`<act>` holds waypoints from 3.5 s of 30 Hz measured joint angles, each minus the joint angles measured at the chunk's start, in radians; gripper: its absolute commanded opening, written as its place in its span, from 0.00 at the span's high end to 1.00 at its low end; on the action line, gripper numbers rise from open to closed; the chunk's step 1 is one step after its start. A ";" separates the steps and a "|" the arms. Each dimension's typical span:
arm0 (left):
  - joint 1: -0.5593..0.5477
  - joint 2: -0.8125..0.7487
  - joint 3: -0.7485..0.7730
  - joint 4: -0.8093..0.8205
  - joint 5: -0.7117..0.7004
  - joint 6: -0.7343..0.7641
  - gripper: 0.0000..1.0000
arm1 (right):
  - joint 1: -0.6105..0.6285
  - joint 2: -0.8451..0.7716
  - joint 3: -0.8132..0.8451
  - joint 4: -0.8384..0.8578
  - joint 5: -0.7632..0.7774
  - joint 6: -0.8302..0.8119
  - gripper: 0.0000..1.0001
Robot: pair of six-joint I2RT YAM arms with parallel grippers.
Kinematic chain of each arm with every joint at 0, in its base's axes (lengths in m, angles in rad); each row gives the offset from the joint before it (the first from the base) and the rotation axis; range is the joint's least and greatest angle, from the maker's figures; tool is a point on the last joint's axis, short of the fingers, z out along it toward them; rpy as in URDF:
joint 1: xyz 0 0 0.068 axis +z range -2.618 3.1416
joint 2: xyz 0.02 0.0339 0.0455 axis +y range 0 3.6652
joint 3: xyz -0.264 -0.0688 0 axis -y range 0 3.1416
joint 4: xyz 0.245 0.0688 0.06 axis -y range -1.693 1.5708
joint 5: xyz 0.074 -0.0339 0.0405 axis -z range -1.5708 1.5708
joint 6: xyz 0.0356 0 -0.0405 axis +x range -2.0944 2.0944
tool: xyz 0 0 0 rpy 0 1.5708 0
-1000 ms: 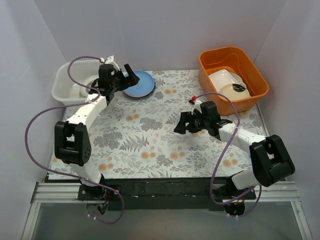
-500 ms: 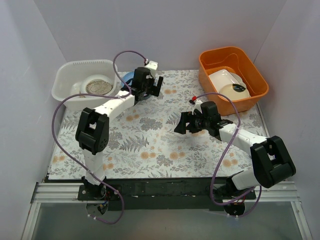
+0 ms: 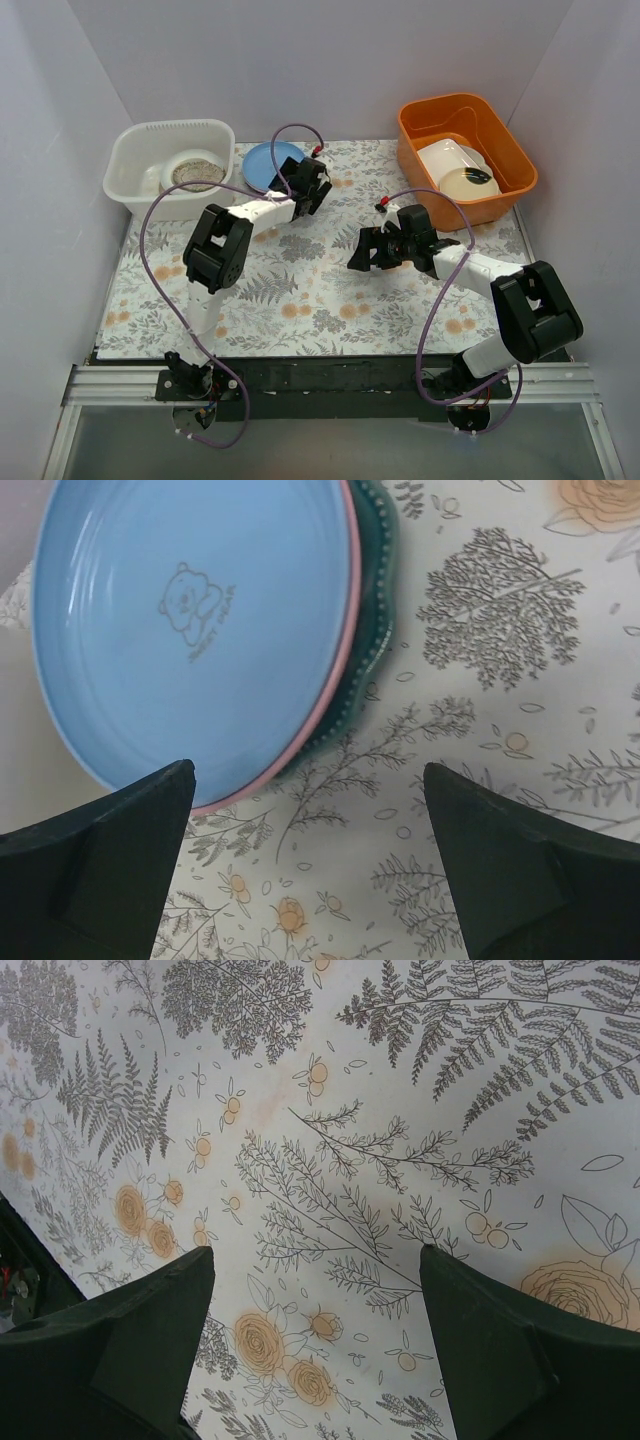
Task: Place the plates into the plastic bin on the countertop
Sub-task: Move the plate to the center of the board.
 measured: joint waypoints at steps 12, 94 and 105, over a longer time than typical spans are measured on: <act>0.012 0.102 0.100 0.056 -0.030 0.010 0.31 | -0.001 -0.017 0.000 -0.016 0.014 -0.020 0.09; -0.240 -0.477 -0.518 -0.101 0.480 -0.539 1.00 | -0.037 -0.143 -0.028 -0.082 0.078 -0.048 0.10; -0.294 -0.663 -0.585 -0.117 0.446 -0.655 0.29 | -0.040 -0.143 -0.028 -0.077 0.057 -0.045 0.10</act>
